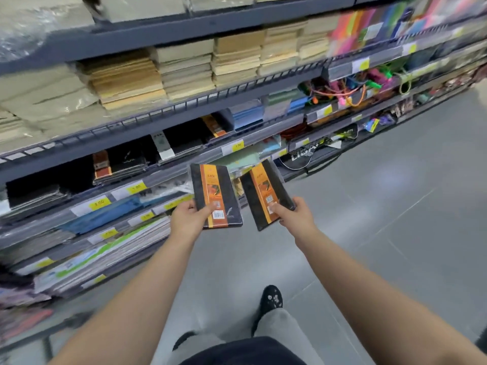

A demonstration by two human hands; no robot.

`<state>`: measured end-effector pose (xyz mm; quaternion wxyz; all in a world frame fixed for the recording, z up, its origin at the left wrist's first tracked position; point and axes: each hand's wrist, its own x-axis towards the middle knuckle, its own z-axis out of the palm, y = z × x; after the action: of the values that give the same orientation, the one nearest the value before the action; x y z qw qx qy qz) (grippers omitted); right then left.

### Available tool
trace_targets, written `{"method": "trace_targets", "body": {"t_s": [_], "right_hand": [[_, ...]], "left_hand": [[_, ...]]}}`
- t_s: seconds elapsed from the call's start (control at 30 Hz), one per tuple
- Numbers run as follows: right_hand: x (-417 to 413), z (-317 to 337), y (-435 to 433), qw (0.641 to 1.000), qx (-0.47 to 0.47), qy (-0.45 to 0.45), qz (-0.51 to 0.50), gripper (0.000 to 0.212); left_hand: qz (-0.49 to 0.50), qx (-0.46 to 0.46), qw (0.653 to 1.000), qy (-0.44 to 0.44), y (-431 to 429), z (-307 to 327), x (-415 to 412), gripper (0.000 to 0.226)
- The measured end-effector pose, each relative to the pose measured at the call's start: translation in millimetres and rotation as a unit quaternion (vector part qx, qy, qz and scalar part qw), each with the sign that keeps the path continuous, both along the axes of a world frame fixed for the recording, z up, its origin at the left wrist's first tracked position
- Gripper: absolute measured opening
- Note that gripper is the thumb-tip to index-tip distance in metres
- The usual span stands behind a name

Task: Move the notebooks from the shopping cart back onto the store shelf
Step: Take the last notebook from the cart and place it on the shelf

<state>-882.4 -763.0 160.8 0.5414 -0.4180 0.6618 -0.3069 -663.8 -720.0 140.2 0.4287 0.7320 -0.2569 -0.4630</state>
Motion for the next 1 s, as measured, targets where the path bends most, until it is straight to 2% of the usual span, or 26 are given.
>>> {"method": "trace_targets", "body": {"t_s": [0.17,0.3,0.4,0.57,0.6,0.73,0.77,0.9,1.0], "right_hand": [[-15.9,0.2,-70.3,0.997,0.008,-0.014,0.081,0.019],[-0.8,-10.2,-116.1,0.993,0.054,-0.052,0.091,0.018],[21.6,-20.0,-146.2,0.988,0.099,-0.086,0.081,0.015],[67.6,-33.1,-200.6,0.977,0.159,-0.135,0.055,0.018],[77.8,-37.1,-211.0,0.973,0.178,-0.138,0.053,0.023],[119.3,-54.1,-249.8,0.957,0.228,-0.174,0.035,0.067],[127.2,-58.8,-256.5,0.954,0.235,-0.184,0.031,0.067],[139.2,-76.9,-257.5,0.943,0.272,-0.178,0.073,0.028],[136.8,-91.6,-248.3,0.936,0.289,-0.18,0.093,0.02]], "left_hand": [[0.076,0.008,0.997,0.008,-39.0,0.7,-26.4,0.033],[0.105,0.021,0.994,-0.004,-52.6,-1.4,-25.5,0.03],[0.13,0.032,0.991,0.006,-60.1,-5.2,-16.3,0.015],[0.153,0.048,0.987,-0.006,-78.8,-15.7,6.1,0.013],[0.157,0.055,0.986,-0.007,-82.9,-18.9,11.2,0.015],[0.169,0.064,0.984,-0.002,-96.7,-29.3,27.1,0.024],[0.169,0.062,0.984,-0.002,-99.1,-31.0,29.2,0.024],[0.179,0.064,0.982,-0.006,-103.4,-40.2,33.0,0.026],[0.191,0.066,0.979,0.004,-103.7,-45.7,30.1,0.03]]}}
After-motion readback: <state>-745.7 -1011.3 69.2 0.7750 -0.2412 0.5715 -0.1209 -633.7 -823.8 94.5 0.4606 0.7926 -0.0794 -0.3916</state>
